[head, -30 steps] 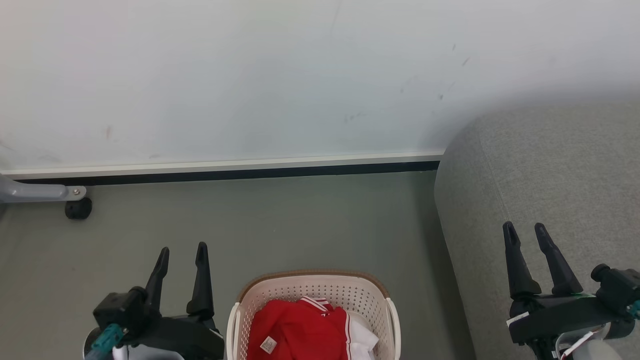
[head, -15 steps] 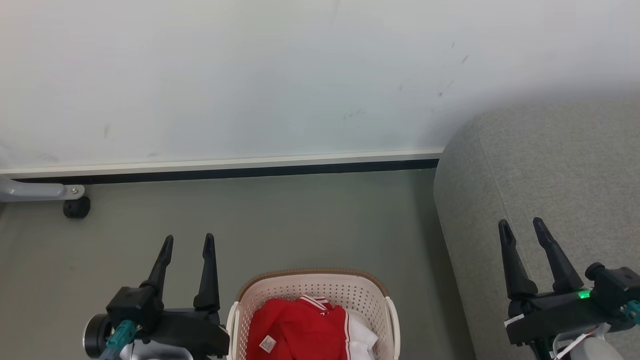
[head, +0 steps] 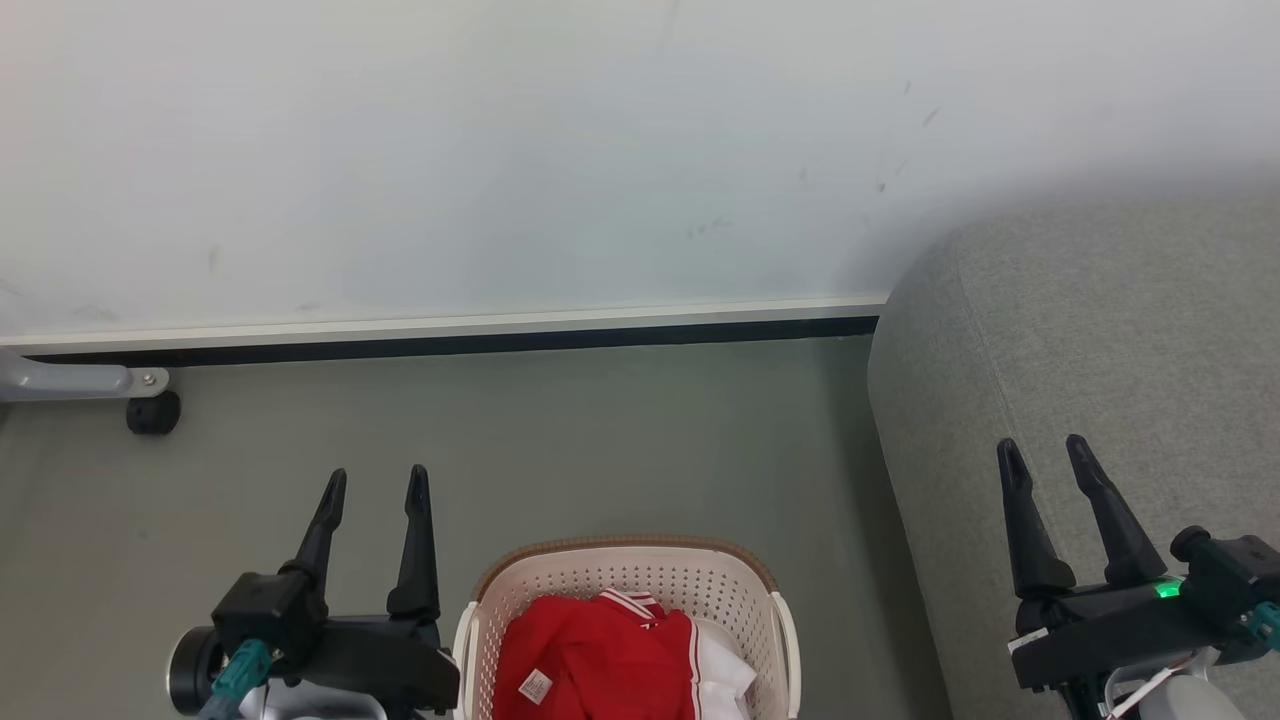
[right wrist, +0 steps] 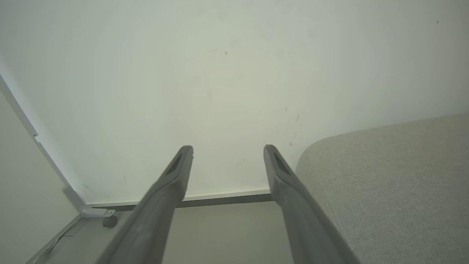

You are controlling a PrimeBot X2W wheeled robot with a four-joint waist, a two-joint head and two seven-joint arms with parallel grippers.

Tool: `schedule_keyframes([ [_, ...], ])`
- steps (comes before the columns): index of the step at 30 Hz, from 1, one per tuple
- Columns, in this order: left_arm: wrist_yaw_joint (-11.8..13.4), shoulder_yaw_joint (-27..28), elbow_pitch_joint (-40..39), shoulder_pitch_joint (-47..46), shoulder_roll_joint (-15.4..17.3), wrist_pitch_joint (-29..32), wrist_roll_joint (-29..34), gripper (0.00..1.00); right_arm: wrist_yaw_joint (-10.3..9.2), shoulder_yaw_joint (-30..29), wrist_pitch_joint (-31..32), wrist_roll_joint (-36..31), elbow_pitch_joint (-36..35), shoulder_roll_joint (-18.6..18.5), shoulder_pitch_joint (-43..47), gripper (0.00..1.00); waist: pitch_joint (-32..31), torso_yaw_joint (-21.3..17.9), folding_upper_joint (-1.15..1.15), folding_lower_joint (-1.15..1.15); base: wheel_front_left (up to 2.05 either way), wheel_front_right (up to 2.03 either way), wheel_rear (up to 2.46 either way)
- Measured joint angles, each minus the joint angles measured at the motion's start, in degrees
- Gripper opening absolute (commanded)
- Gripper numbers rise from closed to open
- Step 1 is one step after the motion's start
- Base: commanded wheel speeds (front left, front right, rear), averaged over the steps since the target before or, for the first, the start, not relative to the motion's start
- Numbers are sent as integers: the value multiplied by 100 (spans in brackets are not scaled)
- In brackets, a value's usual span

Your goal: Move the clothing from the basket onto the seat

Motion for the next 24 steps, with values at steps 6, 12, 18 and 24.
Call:
schedule_keyframes([
  [6, -24, 27, 0, 1, -16, 0, 15, 100, 21, -34, 0, -87, 15, 27, 0, 100, 2, -19, 0, 0, 0, 0, 0],
  [12, -56, 85, -34, 9, -25, 0, 52, 100, 65, -35, 0, -100, 13, 87, -1, 100, 23, -80, 0, 0, 0, 0, 0],
  [18, -100, 79, -57, 7, -49, 0, 78, 100, 90, -91, -1, -101, -1, 92, -1, 100, 98, -146, 0, 0, 0, 0, 0],
  [24, -120, 82, -87, 7, -65, 0, 109, 100, 113, -108, -8, -141, -31, 114, -12, 100, 198, -198, 0, 0, 0, 0, 0],
])
